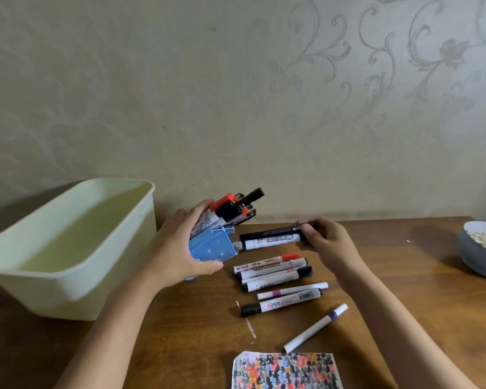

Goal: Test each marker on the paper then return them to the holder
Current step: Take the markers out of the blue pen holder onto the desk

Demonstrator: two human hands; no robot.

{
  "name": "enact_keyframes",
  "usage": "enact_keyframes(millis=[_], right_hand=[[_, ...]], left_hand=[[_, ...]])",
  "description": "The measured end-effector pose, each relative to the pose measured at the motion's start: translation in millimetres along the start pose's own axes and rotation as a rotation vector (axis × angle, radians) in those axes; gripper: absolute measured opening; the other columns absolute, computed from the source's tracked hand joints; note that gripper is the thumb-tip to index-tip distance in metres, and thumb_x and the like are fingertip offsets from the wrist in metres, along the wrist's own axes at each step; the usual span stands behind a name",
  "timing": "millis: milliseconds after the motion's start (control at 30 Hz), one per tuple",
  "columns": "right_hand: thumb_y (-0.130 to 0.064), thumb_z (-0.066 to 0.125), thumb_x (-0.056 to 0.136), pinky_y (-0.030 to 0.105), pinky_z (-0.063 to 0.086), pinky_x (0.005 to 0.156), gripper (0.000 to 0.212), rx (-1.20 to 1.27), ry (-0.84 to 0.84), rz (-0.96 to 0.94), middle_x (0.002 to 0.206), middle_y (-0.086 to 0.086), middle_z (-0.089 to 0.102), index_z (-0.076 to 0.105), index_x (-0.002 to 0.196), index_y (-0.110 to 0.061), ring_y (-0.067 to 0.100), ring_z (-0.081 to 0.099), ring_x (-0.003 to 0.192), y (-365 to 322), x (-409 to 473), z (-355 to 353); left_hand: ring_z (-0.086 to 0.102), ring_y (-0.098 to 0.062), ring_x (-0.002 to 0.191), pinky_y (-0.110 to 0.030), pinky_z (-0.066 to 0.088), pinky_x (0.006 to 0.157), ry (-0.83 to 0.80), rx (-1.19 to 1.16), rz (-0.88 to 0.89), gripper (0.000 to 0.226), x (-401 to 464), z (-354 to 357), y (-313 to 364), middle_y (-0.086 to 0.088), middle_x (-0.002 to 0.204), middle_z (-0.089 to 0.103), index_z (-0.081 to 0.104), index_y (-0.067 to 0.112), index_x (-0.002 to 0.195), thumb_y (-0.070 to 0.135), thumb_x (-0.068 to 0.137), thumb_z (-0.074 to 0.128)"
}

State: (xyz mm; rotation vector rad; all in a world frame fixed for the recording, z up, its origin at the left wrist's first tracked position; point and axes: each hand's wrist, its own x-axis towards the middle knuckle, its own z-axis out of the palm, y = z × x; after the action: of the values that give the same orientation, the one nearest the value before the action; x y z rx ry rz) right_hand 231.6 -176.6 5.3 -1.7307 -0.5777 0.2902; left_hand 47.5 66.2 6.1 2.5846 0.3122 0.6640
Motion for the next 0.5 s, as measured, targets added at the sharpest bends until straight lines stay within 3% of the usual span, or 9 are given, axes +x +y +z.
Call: enact_keyframes(millis=[167,500], right_hand=[[-0.008,0.052,0.101,0.032,0.059,0.083,0.015,-0.019,0.031,-0.008,0.101,0.007,0.071,0.065,0.106,-0.014,0.020,0.070,0.092,12,6,-14],[-0.014,0.053,0.102,0.029,0.059,0.082,0.018,-0.167,-0.088,-0.067,0.106,-0.005,0.069,0.062,0.115,-0.022,0.010,0.069,0.096,27,4,-1]], left_hand=[[0.045,-0.007,0.116,-0.041,0.047,0.099,-0.004,0.009,-0.013,0.117,0,1,0,0.016,0.128,0.043,0.017,0.052,0.148,0.059,0.054,0.087],[0.045,-0.007,0.115,-0.042,0.046,0.099,-0.002,0.002,-0.021,0.116,0,0,2,0.017,0.125,0.043,0.019,0.051,0.147,0.058,0.053,0.087]])
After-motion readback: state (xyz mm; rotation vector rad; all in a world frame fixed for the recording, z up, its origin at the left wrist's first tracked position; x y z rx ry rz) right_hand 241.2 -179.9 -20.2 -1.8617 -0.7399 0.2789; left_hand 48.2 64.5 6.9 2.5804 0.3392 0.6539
